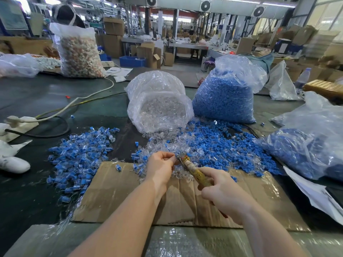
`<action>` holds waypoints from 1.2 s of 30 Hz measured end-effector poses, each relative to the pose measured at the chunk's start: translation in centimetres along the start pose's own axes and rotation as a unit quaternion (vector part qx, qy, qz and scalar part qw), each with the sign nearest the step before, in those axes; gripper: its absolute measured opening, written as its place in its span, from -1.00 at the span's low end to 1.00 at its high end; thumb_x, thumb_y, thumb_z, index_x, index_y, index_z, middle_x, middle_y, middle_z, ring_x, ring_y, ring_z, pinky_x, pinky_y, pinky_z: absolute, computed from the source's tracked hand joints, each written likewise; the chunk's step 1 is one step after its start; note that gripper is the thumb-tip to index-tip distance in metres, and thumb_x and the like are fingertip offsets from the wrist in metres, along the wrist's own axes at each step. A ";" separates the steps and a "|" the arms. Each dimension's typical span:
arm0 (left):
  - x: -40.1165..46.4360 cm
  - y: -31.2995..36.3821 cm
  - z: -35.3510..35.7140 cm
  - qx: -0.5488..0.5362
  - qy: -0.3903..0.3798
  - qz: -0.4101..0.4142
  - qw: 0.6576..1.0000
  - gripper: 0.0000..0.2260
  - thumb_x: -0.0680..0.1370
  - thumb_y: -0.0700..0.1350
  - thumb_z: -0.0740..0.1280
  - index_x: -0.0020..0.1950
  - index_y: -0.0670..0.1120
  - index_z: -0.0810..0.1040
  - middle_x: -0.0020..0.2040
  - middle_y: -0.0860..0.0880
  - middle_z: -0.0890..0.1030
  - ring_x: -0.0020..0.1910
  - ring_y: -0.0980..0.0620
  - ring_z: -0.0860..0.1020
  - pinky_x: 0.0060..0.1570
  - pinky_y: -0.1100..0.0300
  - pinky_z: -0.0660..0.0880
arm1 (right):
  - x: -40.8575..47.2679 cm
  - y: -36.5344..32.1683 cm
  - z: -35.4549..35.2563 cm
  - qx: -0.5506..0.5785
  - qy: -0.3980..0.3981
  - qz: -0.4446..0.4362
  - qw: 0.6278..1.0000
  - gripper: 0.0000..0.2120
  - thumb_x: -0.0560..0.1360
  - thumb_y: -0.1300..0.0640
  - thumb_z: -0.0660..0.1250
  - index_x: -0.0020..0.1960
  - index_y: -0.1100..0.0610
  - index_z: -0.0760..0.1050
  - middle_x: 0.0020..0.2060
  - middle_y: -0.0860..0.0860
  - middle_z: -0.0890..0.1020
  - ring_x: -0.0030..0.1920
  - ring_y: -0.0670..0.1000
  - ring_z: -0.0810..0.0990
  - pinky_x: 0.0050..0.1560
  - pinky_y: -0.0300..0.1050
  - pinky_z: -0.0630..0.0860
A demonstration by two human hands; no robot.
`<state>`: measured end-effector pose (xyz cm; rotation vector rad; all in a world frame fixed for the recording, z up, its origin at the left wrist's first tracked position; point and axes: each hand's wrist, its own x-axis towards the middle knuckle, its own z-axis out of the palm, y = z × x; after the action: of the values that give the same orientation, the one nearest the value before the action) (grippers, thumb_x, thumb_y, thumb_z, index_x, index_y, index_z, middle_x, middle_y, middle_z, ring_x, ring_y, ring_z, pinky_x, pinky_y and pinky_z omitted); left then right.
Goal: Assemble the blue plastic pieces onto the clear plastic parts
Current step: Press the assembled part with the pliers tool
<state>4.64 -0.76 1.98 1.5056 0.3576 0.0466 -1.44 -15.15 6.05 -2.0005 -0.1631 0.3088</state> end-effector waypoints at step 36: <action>-0.4 -4.0 -7.6 0.580 0.000 0.259 0.773 -0.22 0.14 0.57 -0.10 0.17 0.15 0.31 -0.06 0.14 0.29 -0.27 0.25 0.37 -0.47 0.42 0.19 | 2.2 6.6 -1.0 -0.441 0.336 0.112 0.825 -0.52 0.48 -0.21 0.25 0.33 -0.04 0.33 0.26 0.09 0.40 0.27 0.14 0.32 0.30 0.15 0.18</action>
<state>1.53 6.14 -2.00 2.8155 -0.1109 0.3089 0.84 -18.33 0.21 -2.9221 0.4728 -0.4367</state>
